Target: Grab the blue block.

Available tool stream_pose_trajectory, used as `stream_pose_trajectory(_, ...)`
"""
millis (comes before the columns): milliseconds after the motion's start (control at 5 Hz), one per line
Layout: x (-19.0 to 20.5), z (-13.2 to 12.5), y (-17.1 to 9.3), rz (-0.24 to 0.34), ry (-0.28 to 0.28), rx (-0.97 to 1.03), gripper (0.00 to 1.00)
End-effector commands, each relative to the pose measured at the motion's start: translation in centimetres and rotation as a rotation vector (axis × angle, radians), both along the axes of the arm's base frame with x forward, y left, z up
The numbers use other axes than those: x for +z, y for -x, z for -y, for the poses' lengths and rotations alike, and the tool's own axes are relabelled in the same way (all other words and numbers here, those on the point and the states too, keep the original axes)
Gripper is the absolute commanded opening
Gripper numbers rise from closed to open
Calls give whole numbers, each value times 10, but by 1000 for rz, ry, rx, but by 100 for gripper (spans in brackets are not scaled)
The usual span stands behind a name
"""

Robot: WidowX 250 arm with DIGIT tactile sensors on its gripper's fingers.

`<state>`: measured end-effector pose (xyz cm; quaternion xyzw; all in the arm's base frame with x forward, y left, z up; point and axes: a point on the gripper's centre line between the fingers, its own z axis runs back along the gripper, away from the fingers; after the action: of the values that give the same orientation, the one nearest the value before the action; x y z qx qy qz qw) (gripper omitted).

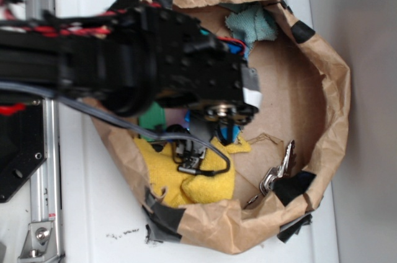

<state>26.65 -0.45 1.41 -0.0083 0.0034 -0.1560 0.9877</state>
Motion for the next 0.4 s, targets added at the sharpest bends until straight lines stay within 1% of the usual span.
stream_pose_trajectory(0,-7,47,-19,57,14,-91,100)
stream_pose_trajectory(200,-9,44,-10,66,-7,-52,0)
